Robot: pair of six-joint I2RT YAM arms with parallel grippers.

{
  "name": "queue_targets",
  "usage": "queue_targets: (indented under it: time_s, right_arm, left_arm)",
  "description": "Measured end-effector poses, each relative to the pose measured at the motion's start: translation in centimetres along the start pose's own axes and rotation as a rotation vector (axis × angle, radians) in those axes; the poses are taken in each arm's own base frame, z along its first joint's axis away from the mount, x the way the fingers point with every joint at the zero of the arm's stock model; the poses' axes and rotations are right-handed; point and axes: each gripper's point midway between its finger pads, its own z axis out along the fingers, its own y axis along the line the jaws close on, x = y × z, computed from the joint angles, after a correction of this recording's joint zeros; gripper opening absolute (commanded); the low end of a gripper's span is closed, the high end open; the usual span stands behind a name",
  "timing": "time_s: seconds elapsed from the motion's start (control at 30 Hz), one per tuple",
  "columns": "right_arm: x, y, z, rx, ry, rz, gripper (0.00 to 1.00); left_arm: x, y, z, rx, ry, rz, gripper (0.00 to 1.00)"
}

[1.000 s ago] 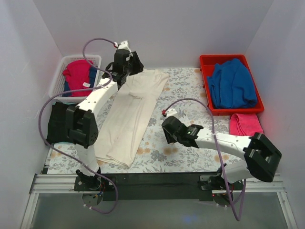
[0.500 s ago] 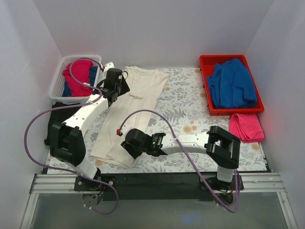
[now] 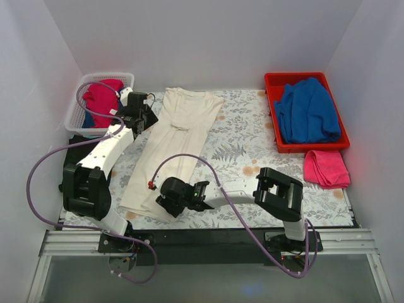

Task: Fold and stack the t-shirts
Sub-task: Rotate the tshirt 90 degrees

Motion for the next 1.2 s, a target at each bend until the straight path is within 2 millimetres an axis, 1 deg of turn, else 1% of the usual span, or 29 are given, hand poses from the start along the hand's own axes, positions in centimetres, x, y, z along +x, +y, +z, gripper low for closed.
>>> queue_targets:
  time_s: [0.1,0.27,0.37,0.47,0.67,0.8,0.9,0.97,1.13,1.2]
  right_arm:
    - [0.6,-0.1,-0.4,-0.007,-0.027,0.009,0.45]
    - [2.2,-0.5,-1.5,-0.014,-0.063,0.041,0.43]
    - [3.6,-0.8,-2.7,-0.012,-0.059,0.067,0.43]
    - [5.5,-1.4,-4.4,0.001,-0.04,0.097,0.43]
    - [9.7,-3.1,-8.0,0.068,0.017,0.174,0.43]
    - [11.6,-4.3,-9.7,0.129,0.045,0.22,0.44]
    - [12.2,-4.8,-10.4,0.16,0.056,0.243,0.43]
    - [12.4,-5.0,-10.6,0.175,0.06,0.255,0.43]
    - [13.2,-5.8,-11.6,0.222,0.082,0.269,0.45]
    - [13.5,-6.3,-12.5,0.247,0.08,0.272,0.47]
  left_arm:
    - [0.0,0.3,0.1,-0.004,0.006,-0.011,0.44]
    - [0.1,0.2,0.1,0.009,0.017,-0.019,0.43]
    - [0.3,0.2,0.3,0.01,0.025,-0.019,0.44]
    - [0.8,0.2,0.8,0.008,0.043,-0.014,0.44]
    - [2.4,-0.4,2.9,0.015,0.102,-0.004,0.44]
    - [3.5,-1.0,4.3,0.032,0.147,0.004,0.43]
    - [4.2,-1.6,5.1,0.058,0.175,0.011,0.43]
    - [4.5,-2.3,5.8,0.084,0.195,0.023,0.43]
    - [4.5,-5.0,8.8,0.153,0.214,0.057,0.43]
    - [5.2,-5.5,9.8,0.163,0.225,0.068,0.43]
